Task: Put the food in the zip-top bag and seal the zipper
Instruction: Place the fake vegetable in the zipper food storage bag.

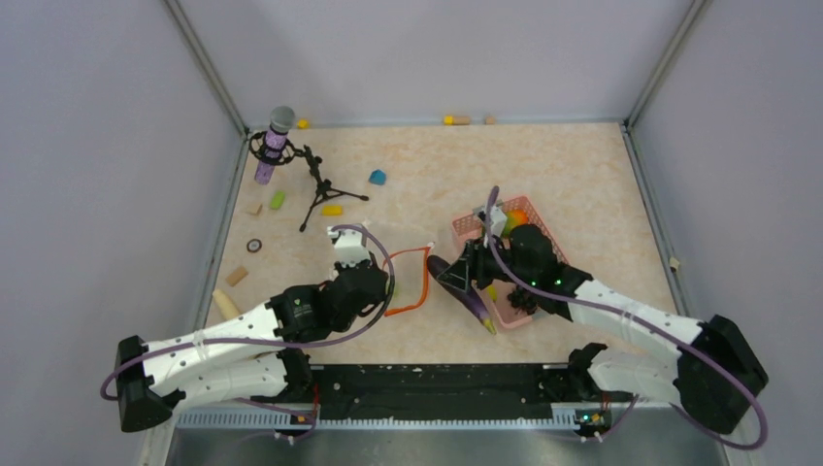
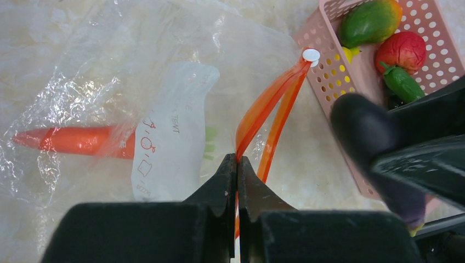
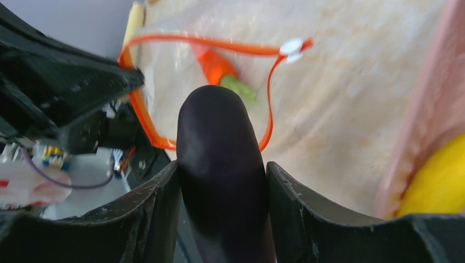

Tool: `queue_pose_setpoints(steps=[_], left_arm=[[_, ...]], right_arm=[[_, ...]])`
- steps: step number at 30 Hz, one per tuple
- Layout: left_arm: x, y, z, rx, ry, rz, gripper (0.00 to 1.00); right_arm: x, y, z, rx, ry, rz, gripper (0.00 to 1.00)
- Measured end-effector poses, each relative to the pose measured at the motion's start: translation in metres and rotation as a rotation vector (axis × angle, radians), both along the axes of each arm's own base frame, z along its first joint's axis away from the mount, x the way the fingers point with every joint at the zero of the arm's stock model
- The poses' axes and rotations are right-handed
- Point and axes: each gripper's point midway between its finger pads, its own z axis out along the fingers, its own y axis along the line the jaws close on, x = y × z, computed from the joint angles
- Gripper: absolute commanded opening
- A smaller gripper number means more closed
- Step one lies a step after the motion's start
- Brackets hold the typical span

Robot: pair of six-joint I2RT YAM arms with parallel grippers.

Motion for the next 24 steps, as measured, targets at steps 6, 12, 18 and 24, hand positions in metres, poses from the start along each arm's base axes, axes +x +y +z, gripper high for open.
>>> queue_pose_setpoints(steps=[6, 12, 18, 24], left_arm=[[-0.002, -0.006, 0.001, -0.009, 0.002, -0.030, 0.00], [-0.005, -0.017, 0.005, -0.027, 0.002, -0.097, 0.00], [-0.014, -0.036, 0.014, -0.071, -0.004, -0.210, 0.00], [-0.024, -0.051, 0.018, -0.094, -0.005, -0.322, 0.00]], right_arm=[[-0.026, 0.029, -0.041, -0.065, 0.201, 0.148, 0.21], [-0.020, 0.067, -0.041, -0.026, 0.289, 0.180, 0.24], [0.005, 0.093, -0.055, 0.011, 0.404, 0.091, 0.29], [0.021, 0.102, -0.056, 0.083, 0.464, -0.011, 0.33]])
